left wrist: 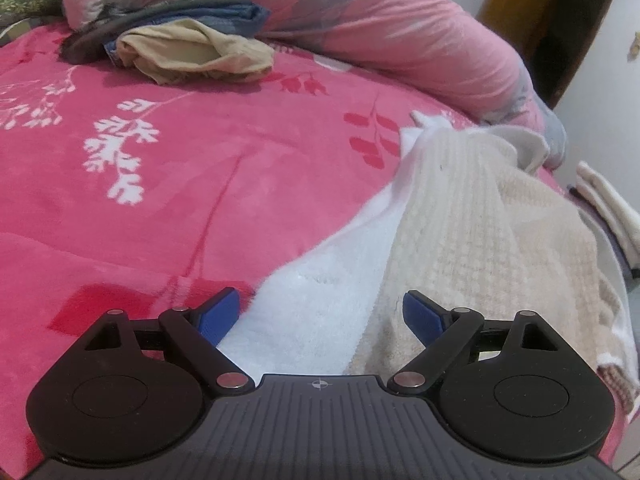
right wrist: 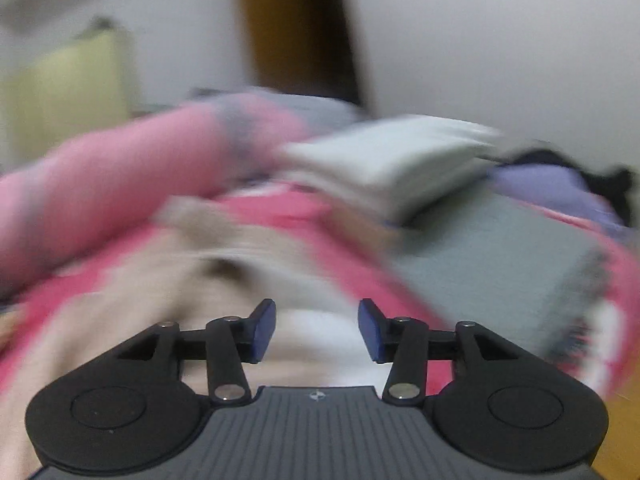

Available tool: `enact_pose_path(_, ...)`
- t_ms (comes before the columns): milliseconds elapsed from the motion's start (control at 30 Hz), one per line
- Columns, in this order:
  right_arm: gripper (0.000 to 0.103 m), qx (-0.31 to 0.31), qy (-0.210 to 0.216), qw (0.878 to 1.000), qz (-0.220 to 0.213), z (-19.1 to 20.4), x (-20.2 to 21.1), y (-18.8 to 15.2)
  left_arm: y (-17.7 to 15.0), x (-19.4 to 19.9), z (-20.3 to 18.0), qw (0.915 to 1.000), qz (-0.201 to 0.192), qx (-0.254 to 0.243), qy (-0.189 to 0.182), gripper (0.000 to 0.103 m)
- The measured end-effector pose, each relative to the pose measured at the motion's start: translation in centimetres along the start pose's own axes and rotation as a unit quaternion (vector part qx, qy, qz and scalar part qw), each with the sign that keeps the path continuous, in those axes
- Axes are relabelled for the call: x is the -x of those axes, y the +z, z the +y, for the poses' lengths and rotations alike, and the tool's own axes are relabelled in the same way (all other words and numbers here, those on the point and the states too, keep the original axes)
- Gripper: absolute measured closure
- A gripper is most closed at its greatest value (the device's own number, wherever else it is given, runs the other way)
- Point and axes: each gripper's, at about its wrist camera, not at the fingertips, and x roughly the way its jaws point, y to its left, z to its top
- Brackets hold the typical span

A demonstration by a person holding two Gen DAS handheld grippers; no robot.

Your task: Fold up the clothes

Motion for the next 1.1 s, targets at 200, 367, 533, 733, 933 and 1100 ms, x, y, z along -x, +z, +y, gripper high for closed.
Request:
enact_pose_path(200, 0.035, 0.151, 0.200, 0.965, 0.081, 14.3, -2.3, -4.2, 0.2, 2.3, 2.3, 0.9989, -0.029, 0.037, 0.001, 0.013)
enact_pose_path(367, 0.034, 0.301, 0.290, 0.902, 0.105, 25.2, -1.9, -10.5, 0.1, 4.1, 5.6, 0.9956, -0.049, 0.080, 0.002, 0.013)
enact_pose_path(533, 0.034, 0.468, 0.364, 0.803, 0.066, 32.8, 1.7, -17.1, -0.3, 5.5, 8.7, 0.9901, -0.075, 0.119, -0.003, 0.013)
enact_pose_path(733, 0.051, 0.543, 0.337, 0.765, 0.084, 37.3, 1.2, -22.3, -0.9, 5.9, 10.4, 0.9860, -0.089, 0.139, -0.023, 0.013)
enact_pose_path(933, 0.088, 0.350, 0.334, 0.852, 0.199, 36.8, -2.7, -18.0, -1.3, 6.3, 10.7, 0.9853, -0.096, 0.137, -0.034, 0.013)
enact_pose_path(1100, 0.091, 0.017, 0.375, 0.883, 0.280, 29.6, -8.7, -12.7, -1.9, 5.8, 8.9, 0.9901, -0.084, 0.103, -0.046, 0.012)
